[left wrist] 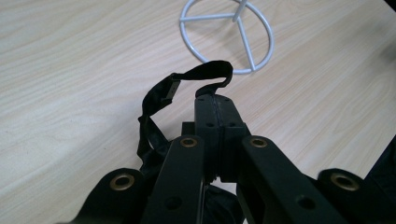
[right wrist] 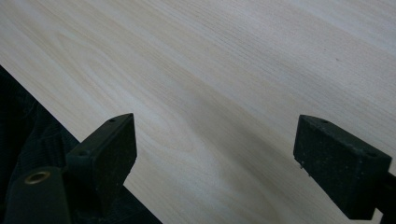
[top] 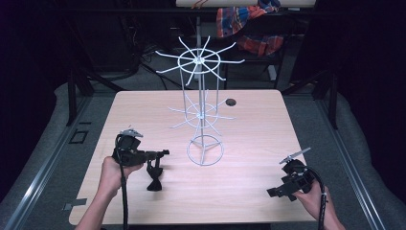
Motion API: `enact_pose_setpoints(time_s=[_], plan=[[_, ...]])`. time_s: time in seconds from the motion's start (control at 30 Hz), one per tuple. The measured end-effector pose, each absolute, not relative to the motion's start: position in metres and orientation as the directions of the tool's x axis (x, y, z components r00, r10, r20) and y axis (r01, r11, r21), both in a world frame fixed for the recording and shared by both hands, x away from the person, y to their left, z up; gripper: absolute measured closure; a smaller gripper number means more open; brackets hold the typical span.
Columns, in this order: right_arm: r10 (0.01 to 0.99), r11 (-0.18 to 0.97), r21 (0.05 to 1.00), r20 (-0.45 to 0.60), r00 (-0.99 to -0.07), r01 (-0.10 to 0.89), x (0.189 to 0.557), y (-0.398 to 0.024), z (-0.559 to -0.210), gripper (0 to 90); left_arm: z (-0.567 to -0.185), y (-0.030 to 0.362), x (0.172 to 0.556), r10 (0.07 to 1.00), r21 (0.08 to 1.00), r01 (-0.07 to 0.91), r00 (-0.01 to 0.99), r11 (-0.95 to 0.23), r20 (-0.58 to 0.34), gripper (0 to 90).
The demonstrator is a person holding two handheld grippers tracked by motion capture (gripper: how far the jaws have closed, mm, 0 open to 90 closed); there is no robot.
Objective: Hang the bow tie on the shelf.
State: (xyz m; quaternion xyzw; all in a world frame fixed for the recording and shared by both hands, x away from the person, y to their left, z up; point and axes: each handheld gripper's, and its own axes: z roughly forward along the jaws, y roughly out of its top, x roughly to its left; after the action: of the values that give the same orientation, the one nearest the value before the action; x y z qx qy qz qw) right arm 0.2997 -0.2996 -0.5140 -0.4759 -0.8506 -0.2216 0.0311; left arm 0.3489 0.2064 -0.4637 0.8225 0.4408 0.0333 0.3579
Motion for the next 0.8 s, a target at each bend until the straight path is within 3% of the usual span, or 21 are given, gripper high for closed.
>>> enact_pose_setpoints(time_s=[0.43,0.8], plan=[[0.799,0.446,0.348,0.259,-0.542,0.824,0.3,-0.3,-0.514,12.9,-0.45,0.208,0.35,0.752,0.653,0.687,0.603,-0.321,-0.266,90.0],[0.802,0.447,0.349,0.252,-0.542,0.824,0.3,-0.3,-0.513,12.9,-0.438,0.208,0.348,0.769,0.676,0.659,0.603,-0.33,-0.213,90.0]])
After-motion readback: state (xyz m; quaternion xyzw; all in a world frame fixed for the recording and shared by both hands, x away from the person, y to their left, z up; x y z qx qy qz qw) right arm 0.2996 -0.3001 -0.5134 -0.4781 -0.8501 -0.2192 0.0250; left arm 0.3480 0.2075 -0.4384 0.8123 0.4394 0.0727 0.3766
